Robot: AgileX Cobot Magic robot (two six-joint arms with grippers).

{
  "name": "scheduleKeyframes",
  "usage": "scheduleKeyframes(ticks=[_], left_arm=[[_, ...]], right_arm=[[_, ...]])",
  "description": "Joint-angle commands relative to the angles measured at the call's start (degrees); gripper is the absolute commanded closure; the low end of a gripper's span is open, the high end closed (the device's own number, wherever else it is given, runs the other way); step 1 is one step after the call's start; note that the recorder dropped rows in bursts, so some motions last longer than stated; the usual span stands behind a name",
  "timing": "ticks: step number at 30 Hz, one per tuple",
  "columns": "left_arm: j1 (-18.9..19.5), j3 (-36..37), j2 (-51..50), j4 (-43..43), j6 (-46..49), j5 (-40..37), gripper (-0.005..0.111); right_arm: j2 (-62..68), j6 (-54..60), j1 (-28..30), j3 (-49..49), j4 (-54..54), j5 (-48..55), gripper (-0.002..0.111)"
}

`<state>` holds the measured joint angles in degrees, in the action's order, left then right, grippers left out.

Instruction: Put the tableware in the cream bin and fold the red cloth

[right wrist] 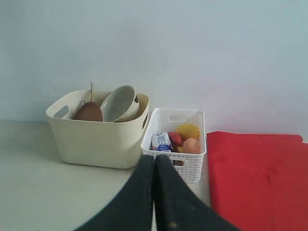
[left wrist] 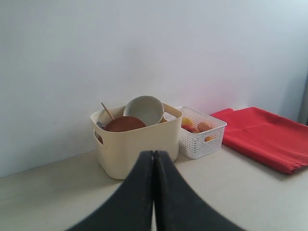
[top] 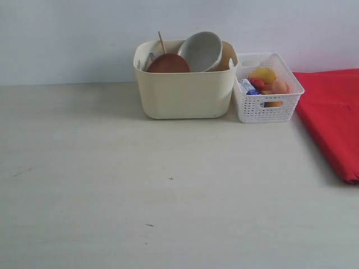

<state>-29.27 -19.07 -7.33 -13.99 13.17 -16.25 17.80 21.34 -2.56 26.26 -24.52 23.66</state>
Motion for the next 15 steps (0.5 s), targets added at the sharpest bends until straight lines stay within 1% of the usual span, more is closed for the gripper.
scheduleKeyframes(ticks=[1, 15], left_arm=[[0.1, -0.4, 0.3, -0.1, 0.1, 1.0, 0.107], [0.1, 0.2, 0.3, -0.1, 0.1, 1.1, 0.107]], right_arm=[[-1.2, -0.2, -0.1, -0.3, -0.5, -1.1, 0.108], [-1.3, -0.5, -0.1, -0.3, -0.5, -1.1, 0.108]])
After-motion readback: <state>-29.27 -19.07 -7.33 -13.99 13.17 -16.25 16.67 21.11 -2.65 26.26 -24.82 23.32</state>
